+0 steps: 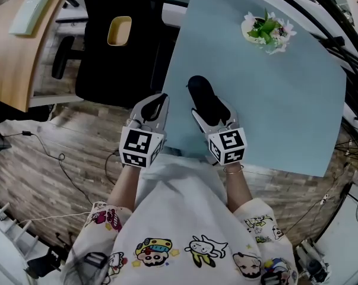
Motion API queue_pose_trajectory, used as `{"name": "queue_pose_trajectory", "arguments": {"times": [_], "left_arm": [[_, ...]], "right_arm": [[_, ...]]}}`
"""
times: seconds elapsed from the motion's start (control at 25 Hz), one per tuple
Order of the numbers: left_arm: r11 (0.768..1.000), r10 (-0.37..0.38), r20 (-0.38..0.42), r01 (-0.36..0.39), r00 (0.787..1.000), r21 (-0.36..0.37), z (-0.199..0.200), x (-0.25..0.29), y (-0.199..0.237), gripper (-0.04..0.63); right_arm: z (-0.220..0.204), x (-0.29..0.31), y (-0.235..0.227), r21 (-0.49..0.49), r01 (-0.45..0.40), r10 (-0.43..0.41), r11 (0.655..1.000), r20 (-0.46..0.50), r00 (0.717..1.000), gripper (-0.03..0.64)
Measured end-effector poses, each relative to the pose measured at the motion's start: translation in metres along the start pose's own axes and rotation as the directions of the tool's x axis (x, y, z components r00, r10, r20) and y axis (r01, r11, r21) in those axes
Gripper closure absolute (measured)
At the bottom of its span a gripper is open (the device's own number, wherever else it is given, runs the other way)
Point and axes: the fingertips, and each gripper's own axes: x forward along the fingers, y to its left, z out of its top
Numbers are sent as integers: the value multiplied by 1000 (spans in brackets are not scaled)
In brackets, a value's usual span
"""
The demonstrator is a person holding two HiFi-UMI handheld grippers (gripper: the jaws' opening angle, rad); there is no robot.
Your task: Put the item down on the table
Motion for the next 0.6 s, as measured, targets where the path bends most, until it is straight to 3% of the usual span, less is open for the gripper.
{"name": "queue_pose_trajectory", "arguments": {"times": [0.6], "left_arm": [[1000,-18,-56,18,998,-6,-27,11,4,595]], "right_arm": [[-46,37,7,49,-42,46,998,-94,994,273]]}}
